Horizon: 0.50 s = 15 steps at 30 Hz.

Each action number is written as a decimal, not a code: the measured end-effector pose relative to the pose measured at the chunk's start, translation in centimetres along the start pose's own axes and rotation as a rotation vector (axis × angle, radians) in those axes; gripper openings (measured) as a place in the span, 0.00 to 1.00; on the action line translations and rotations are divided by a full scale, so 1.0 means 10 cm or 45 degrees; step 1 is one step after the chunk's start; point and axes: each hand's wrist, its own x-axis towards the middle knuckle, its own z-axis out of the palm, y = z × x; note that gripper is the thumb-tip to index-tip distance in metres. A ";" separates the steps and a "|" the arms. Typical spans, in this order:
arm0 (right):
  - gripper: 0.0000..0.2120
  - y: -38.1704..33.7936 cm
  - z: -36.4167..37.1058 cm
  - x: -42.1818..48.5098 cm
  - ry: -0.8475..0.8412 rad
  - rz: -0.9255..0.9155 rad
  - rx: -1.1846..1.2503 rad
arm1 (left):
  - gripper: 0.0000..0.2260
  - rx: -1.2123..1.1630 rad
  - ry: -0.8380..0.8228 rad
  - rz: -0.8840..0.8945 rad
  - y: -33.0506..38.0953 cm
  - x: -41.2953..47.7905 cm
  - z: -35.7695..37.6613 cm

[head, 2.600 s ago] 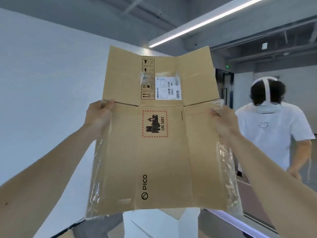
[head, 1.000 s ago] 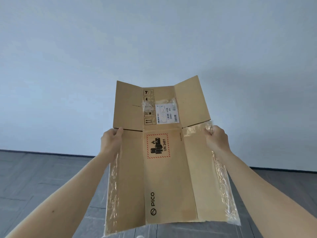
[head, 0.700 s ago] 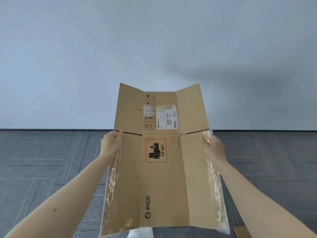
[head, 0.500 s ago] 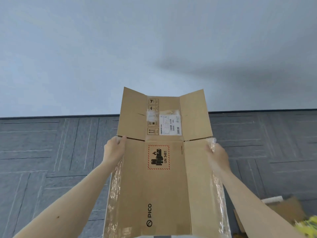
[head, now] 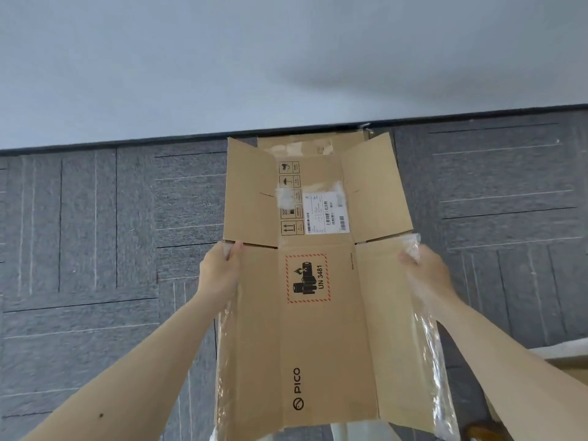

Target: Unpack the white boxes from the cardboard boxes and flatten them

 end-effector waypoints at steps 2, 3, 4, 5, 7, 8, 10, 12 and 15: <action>0.12 0.17 0.21 0.36 -0.010 -0.002 -0.018 | 0.21 0.008 0.000 0.015 -0.09 0.26 0.28; 0.12 0.24 0.30 0.52 -0.012 -0.009 -0.037 | 0.22 0.004 -0.004 0.016 -0.14 0.39 0.41; 0.12 0.29 0.38 0.67 -0.018 -0.019 -0.050 | 0.22 -0.002 -0.004 0.010 -0.19 0.52 0.52; 0.12 0.33 0.46 0.82 -0.019 -0.034 -0.049 | 0.22 -0.014 -0.007 -0.003 -0.24 0.65 0.62; 0.11 0.38 0.60 1.07 -0.020 -0.039 -0.040 | 0.22 -0.025 -0.018 0.008 -0.32 0.90 0.79; 0.10 0.38 0.65 1.18 -0.022 -0.043 -0.038 | 0.23 -0.017 -0.020 0.025 -0.34 1.01 0.86; 0.10 0.38 0.75 1.39 -0.028 -0.051 -0.045 | 0.22 -0.021 -0.014 0.042 -0.34 1.19 0.97; 0.10 0.34 0.82 1.59 -0.023 -0.080 -0.062 | 0.19 -0.040 0.013 0.040 -0.32 1.36 1.04; 0.11 0.29 0.91 1.85 -0.003 -0.115 -0.076 | 0.19 -0.032 0.002 0.086 -0.30 1.61 1.11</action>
